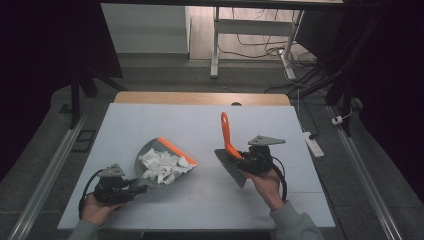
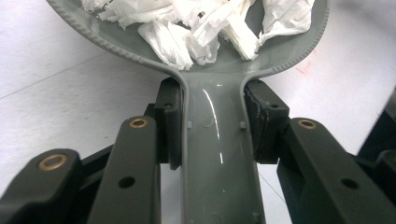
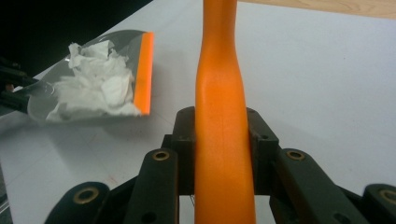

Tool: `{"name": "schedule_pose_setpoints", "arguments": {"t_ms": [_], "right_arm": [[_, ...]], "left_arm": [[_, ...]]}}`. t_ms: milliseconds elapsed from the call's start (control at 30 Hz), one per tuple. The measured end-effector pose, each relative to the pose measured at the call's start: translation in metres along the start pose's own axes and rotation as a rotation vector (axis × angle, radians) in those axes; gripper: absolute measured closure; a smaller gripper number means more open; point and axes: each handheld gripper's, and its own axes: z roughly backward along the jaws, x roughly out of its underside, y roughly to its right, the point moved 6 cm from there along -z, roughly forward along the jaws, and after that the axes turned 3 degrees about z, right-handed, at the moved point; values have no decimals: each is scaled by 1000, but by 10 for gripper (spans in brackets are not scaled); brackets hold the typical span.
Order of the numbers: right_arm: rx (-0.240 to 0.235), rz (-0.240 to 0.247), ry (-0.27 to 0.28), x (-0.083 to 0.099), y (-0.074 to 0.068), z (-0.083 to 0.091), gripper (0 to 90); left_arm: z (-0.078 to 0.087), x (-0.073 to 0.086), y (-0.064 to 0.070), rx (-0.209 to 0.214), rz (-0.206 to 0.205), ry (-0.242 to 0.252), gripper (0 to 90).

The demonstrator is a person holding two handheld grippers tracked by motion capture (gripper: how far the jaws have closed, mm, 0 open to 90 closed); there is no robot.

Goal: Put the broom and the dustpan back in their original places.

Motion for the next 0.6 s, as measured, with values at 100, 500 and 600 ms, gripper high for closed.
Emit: {"name": "schedule_pose_setpoints", "arguments": {"t_ms": [100, 500, 600], "right_arm": [[-1, -13, 1, 4, 3, 5, 703], [-14, -45, -26, 25, 10, 19, 703], [-18, -43, -27, 27, 11, 21, 703]], "left_arm": [[0, -1, -3, -22, 34, 10, 615], [-4, -5, -13, -135, 153, 47, 615], [-7, -7, -15, -171, 184, 51, 615]]}}
